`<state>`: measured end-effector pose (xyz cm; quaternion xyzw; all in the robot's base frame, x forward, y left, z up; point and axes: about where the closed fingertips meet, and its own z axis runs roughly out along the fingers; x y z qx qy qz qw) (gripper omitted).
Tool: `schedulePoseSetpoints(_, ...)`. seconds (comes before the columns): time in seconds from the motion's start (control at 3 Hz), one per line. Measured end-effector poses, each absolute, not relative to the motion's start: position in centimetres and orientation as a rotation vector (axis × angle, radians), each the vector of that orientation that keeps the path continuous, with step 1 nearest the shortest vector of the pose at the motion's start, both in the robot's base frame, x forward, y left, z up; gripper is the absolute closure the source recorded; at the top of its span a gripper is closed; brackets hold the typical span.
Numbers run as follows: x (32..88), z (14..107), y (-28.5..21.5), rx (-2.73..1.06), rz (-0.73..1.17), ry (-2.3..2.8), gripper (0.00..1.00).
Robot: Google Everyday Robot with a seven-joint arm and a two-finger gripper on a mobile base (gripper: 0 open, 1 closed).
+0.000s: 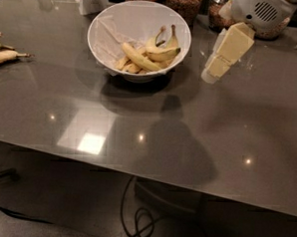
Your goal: Pick banana from white bowl
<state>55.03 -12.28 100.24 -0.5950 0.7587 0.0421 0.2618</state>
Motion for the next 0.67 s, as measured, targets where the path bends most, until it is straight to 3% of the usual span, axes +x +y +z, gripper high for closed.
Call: schedulePoseSetpoints(0.67, 58.1, 101.9, -8.9, -1.486, 0.207, 1.946, 0.0)
